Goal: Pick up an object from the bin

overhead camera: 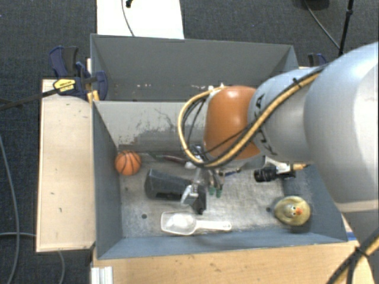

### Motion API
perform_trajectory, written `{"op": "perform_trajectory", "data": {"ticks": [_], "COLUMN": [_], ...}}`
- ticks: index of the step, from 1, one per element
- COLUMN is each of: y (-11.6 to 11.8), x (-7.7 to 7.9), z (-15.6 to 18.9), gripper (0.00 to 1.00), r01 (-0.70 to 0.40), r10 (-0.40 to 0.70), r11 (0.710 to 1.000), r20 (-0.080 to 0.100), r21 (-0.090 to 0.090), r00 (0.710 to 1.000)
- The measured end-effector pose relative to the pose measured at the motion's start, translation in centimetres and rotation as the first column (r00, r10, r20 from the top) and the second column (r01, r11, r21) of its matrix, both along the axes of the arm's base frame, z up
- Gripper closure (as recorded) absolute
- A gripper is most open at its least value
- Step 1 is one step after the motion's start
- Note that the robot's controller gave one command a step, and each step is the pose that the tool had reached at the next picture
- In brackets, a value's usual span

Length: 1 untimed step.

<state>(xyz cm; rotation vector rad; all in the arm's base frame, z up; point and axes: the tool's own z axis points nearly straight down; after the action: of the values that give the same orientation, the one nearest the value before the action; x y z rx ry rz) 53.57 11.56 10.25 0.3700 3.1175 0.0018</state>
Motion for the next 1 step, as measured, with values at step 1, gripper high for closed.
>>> {"op": "perform_trajectory", "data": {"ticks": [1], "y": [0.78], "x": [-0.15], "z": [-2.06], "gripper": [0.00], "r01": [-0.052], "r10": [0.052], "r11": [0.999], "r20": [0.003], "r21": [0.000], "r00": [0.999]}}
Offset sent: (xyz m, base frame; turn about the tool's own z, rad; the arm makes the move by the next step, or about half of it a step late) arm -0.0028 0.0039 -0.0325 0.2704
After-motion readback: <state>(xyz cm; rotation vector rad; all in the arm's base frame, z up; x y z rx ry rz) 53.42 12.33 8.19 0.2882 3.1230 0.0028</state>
